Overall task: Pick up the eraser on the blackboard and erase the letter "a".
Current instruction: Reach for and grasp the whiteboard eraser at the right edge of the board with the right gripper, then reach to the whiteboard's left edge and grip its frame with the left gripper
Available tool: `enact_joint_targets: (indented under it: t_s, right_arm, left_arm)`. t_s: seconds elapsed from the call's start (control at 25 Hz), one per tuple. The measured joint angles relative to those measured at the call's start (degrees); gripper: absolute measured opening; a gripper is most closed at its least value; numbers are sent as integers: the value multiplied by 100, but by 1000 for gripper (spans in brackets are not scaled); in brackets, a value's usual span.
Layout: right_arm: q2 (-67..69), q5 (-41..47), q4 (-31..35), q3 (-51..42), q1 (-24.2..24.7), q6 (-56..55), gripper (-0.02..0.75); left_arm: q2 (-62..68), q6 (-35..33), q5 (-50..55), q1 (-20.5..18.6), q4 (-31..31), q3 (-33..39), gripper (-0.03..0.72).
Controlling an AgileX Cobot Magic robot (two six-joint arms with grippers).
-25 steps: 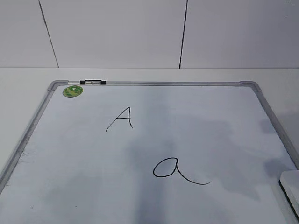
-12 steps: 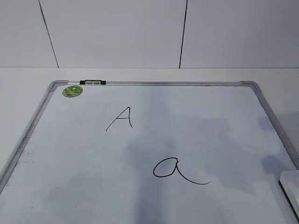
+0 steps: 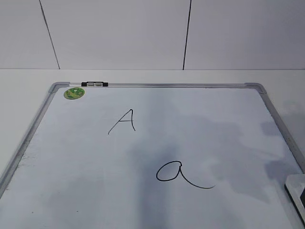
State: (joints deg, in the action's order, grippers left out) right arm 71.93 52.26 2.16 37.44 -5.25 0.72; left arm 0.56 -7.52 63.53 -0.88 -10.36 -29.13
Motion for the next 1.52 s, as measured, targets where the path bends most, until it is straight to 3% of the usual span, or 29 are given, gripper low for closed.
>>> enact_joint_targets:
  t_s: [0.92, 1.16, 1.52]
  right_arm:
    - [1019, -349, -36, 14, 0, -72, 665]
    - [1076, -370, -65, 14, 0, -172, 580]
    - [1076, -334, -78, 19, 0, -185, 571]
  left_arm:
    - [0, 0, 0, 0, 0, 0, 235]
    - [0, 0, 0, 0, 0, 0, 235]
    - [0, 0, 0, 0, 0, 0, 235]
